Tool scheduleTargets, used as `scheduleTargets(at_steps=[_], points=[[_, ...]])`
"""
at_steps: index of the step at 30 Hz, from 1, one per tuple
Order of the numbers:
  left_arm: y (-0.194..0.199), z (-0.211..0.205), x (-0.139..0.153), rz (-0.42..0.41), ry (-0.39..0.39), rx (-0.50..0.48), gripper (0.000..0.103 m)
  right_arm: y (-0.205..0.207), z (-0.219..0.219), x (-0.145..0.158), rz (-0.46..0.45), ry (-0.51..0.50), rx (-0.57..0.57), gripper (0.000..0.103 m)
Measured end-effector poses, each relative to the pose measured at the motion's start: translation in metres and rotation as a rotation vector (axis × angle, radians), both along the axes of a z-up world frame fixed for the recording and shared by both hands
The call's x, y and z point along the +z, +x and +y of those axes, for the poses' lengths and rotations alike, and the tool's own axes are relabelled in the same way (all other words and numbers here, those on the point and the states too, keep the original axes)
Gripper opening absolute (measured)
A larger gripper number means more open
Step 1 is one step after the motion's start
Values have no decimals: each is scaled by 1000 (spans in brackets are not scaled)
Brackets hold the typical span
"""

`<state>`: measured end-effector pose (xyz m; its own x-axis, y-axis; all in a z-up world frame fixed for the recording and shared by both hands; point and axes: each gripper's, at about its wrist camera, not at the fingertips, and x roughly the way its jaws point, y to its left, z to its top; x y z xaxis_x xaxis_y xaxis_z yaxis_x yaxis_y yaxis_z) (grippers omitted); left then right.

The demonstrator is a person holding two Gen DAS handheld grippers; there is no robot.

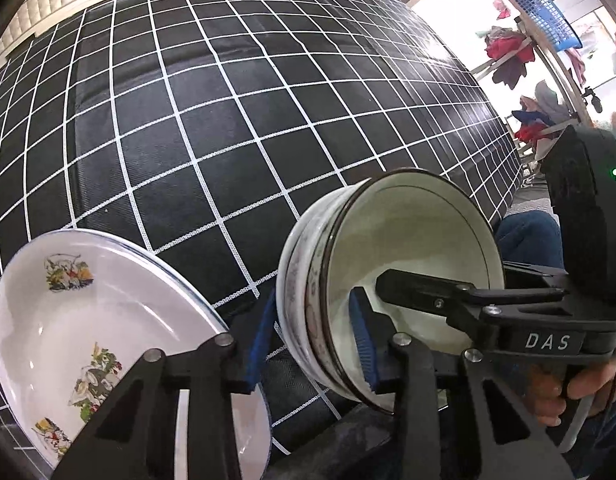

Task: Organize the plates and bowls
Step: 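Lift the bowl stack and carry it over the cartoon-print plate stack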

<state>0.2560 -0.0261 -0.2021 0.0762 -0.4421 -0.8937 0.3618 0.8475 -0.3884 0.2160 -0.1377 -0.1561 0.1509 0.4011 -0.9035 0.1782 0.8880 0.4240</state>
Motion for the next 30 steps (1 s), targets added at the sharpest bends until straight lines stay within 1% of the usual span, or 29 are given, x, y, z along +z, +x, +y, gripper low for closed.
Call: scheduleTargets(at_steps=[4,8,10,14,15,17,25,30], points=[[1,3,1,13,0,11,34,-3,-6,-8,32,97,-36,59],[1,0,5,-1,24,26,33,-13,-19,-8,10,110,-74,56],[1,-7,5,-13,39,28,32,-19,-26,-8,20,118,-100,56],[1,-13,6,-23,69,32,32,-24,-36,-7,34,121,-129,55],[0,-15,7,-30,81,29,32,-22,-30,-7,34,114,-132,55],[-1,-19,7,-26,89,33,32,-26,-32,-6,38,106,-136,55],[-4,-19,9,-12,90,53,32,-20,-14,-2,45,107,-133,54],[-7,-13,23,-35,77,68,32,-14,-7,14,16,93,-116,55]])
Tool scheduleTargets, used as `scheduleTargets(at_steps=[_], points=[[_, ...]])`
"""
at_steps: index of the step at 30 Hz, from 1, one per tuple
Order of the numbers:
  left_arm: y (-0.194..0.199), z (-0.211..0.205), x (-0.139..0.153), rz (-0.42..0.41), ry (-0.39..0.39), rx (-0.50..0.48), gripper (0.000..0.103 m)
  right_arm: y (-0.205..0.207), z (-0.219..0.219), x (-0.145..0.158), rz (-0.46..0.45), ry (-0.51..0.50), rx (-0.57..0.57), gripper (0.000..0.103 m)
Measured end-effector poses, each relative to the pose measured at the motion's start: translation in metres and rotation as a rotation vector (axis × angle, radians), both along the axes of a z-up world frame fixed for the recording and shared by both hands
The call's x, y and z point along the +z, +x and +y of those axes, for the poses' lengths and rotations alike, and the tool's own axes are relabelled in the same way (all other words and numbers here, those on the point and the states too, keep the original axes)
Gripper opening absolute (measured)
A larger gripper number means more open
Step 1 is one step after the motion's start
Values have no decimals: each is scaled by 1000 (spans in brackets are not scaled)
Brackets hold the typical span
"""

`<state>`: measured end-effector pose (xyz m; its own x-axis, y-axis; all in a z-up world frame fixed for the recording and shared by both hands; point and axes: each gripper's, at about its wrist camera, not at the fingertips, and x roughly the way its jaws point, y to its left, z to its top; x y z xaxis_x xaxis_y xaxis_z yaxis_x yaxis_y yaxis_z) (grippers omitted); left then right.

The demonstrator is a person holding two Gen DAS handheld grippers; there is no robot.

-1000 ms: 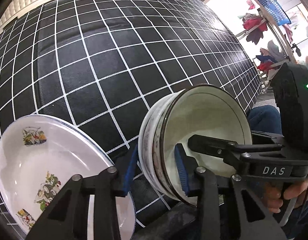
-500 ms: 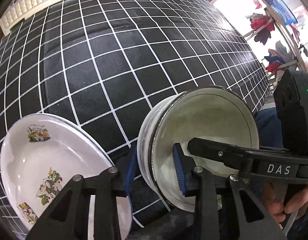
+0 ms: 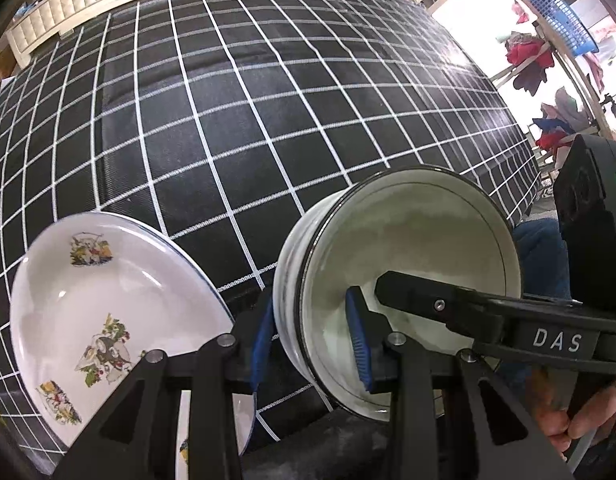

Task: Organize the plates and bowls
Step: 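Lift the bowl stack and carry it over the cartoon-print plate stack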

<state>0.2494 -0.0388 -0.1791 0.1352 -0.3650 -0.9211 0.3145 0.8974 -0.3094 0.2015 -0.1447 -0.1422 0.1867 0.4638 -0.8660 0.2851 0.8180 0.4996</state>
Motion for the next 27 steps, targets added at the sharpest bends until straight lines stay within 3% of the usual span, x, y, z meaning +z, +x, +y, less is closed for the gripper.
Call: scheduleTargets(at_steps=[8,15,23,27], points=[[0,27,36,-66,-19,66,32,11,26,35,-75,-14,74,54],[-5,79,60,-102,-7,182,32,27,71,45,-110,2,190,54],[-18,149,51,-82,-7,309,32,39,127,33,-87,10,320,54],[-23,164,40,-61,-10,350,32,45,150,23,-61,6,357,53]])
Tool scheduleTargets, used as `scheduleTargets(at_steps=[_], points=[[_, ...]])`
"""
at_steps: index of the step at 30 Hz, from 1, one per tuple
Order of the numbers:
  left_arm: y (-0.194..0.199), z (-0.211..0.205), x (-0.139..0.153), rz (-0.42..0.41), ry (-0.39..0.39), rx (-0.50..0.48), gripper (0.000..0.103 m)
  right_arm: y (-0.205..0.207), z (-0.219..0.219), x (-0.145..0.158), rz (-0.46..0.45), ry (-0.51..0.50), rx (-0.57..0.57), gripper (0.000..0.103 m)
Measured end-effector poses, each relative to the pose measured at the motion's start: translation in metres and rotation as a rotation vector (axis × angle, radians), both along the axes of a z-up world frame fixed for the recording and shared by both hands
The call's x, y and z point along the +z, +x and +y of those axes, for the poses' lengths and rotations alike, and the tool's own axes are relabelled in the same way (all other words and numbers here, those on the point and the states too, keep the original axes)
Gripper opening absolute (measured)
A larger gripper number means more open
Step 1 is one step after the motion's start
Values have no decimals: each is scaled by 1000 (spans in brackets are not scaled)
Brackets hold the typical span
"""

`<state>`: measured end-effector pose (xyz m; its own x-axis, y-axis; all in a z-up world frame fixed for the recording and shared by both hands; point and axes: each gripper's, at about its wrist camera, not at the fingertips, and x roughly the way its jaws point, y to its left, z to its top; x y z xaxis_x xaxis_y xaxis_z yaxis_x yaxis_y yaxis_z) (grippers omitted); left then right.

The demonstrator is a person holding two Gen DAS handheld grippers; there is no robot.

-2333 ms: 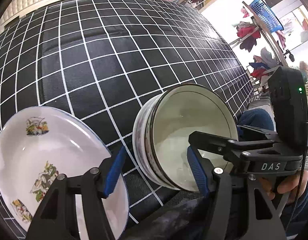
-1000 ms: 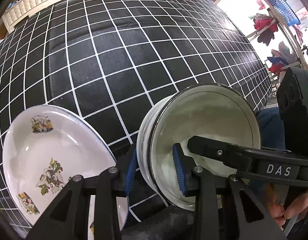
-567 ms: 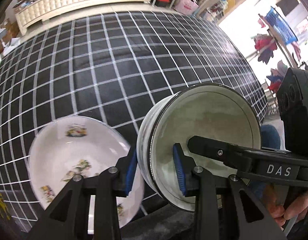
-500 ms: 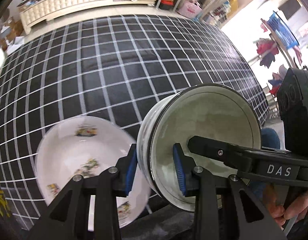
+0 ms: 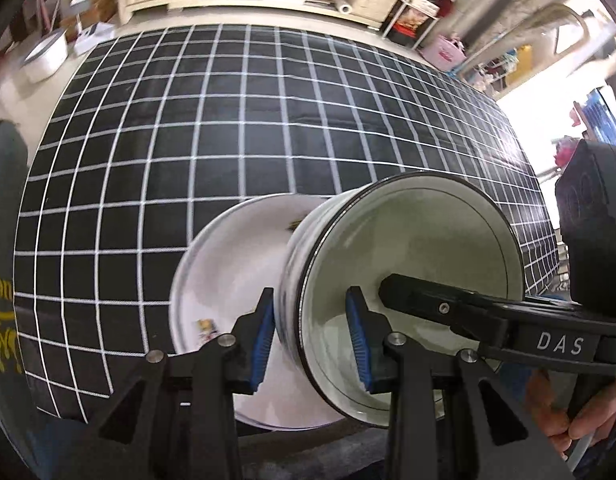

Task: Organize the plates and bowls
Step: 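Lift the bowl stack and carry it over the cartoon-print plate stack, then lower the bowl stack onto the plates and open the right gripper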

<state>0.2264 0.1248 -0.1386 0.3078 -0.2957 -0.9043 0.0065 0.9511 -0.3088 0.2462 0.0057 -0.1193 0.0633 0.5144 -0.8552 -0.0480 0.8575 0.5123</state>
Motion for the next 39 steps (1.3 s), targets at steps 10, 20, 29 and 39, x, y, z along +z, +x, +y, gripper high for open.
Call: scheduleTargets(at_steps=[10,20,29,39], points=[[-3,21,-25,44,-39,40,32,1,20,-17,37,-38,46,53],[-12,26,-30,32,-56,48,32,-3,16,-20,39,-47,61,53],[-17,19,-26,10,-37,48,32,-3,9,-21,37,-35,78,54],[-23,16,-17,-24,-1,60,35,-7,15,-7,-78,-132,143,54]])
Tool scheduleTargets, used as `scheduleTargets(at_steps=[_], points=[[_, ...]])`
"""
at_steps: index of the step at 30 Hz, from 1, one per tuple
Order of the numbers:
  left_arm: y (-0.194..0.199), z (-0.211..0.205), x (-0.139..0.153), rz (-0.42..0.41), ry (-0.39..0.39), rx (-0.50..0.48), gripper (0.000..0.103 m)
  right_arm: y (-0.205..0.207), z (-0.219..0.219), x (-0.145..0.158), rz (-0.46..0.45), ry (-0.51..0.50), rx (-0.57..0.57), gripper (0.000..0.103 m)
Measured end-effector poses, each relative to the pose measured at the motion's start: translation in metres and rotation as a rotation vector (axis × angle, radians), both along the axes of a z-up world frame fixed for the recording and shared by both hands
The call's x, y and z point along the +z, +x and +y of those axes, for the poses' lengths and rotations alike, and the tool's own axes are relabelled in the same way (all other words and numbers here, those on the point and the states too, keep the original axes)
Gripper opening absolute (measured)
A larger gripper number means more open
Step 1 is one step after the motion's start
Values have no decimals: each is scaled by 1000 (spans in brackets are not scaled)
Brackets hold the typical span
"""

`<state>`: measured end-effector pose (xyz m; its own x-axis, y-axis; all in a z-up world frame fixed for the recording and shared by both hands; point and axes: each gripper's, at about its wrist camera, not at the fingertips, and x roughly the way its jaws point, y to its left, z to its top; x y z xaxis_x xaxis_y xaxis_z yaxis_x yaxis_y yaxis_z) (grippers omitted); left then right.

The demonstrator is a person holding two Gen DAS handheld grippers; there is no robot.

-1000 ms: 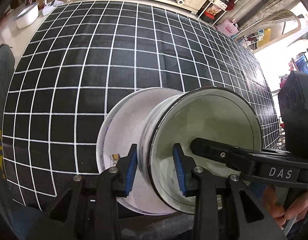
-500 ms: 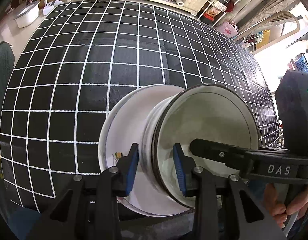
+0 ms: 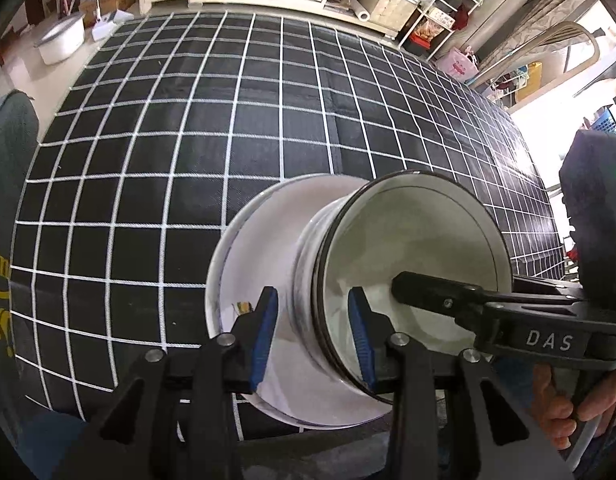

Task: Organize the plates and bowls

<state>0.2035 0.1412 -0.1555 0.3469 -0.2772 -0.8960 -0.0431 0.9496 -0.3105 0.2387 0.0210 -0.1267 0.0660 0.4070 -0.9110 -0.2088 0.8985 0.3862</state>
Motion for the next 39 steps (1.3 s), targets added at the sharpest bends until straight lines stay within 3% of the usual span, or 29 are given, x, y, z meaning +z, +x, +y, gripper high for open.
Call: scheduleTargets(at_steps=[2,6,10,14,19,33,34,35,37,39], points=[[-1,-1,4,-20,13,6,40,-1,-3,2,-22,1,-3,54],[-4,-1,14,-56,47,41,40,-4,-8,8,-52,3,-2,55],[-13,-3,28,-103,66,46,40,-11,-10,23,-152,0,3,55],[-22,-16,44,-162,159,32,41,-16,-15,35,-238,-22,-14,58],[-32,-24,58,-210,183,65,41,-29,-26,49,-317,-27,-22,65],[-78,-55,101,-371,287,133,41,-78,-79,100,-540,-44,-100,66],[-82,-60,105,-395,304,129,42,-82,-82,102,-554,-50,-102,66],[-88,-66,108,-426,321,121,53,-86,-85,106,-575,-61,-103,66],[-98,-75,114,-480,346,125,64,-96,-88,111,-623,-87,-98,66],[-106,-85,117,-513,342,109,65,-107,-94,114,-660,-101,-101,67]])
